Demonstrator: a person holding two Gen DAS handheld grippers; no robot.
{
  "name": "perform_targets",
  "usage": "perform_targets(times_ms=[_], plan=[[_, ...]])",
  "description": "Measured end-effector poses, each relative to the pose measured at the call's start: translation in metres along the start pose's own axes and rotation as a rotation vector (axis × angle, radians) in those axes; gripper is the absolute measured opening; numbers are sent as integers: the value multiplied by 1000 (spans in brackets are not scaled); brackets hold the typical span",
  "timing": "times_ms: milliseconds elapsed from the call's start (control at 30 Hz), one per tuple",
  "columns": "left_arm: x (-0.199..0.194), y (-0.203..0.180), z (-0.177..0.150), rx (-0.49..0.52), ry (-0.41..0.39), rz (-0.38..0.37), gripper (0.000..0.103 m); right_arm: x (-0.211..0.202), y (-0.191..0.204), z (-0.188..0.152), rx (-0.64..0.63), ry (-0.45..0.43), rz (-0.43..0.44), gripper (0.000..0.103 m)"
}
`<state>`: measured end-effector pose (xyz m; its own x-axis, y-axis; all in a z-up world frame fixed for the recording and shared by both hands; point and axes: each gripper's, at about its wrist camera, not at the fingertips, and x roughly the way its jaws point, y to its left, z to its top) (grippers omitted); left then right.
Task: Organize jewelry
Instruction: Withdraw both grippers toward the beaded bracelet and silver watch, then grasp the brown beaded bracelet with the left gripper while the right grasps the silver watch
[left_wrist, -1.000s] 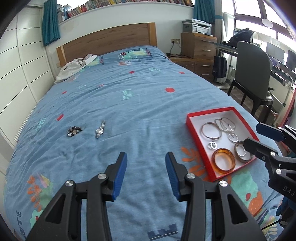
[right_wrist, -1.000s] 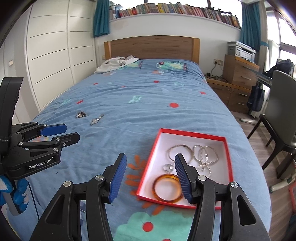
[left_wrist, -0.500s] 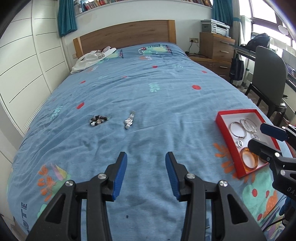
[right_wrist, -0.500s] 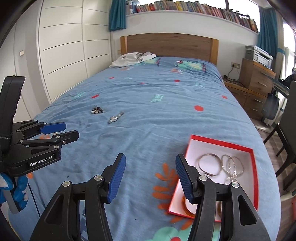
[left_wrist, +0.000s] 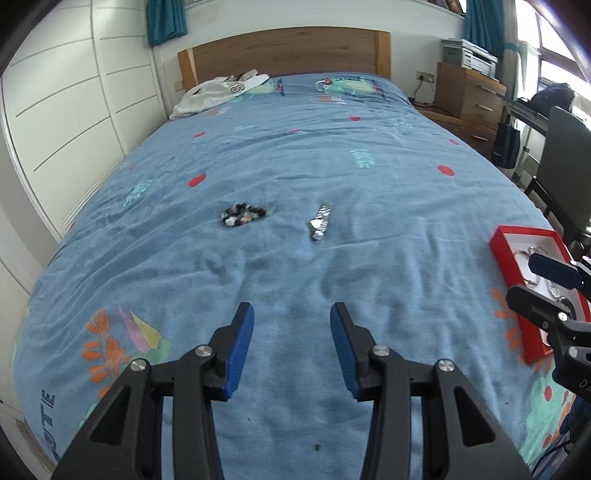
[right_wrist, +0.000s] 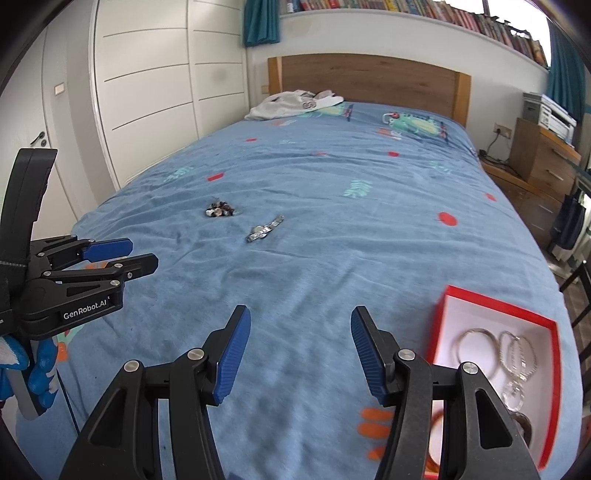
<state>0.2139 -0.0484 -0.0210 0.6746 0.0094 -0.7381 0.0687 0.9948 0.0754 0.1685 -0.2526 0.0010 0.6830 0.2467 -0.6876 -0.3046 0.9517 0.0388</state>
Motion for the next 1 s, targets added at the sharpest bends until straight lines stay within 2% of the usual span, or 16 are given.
perform_targets(times_ms=[200, 500, 767, 1000], plan=[[32, 40, -2, -74, 26, -2, 41, 39, 12, 15, -20, 15, 41, 56], [94, 79, 14, -173, 53, -89, 41, 107, 28, 46, -29, 32, 122, 57], [142, 105, 51, -208, 44, -144, 41, 172, 35, 71, -17, 71, 173, 57], [179, 115, 83, -270, 50, -252, 41, 212, 33, 77, 27, 119, 199, 57]])
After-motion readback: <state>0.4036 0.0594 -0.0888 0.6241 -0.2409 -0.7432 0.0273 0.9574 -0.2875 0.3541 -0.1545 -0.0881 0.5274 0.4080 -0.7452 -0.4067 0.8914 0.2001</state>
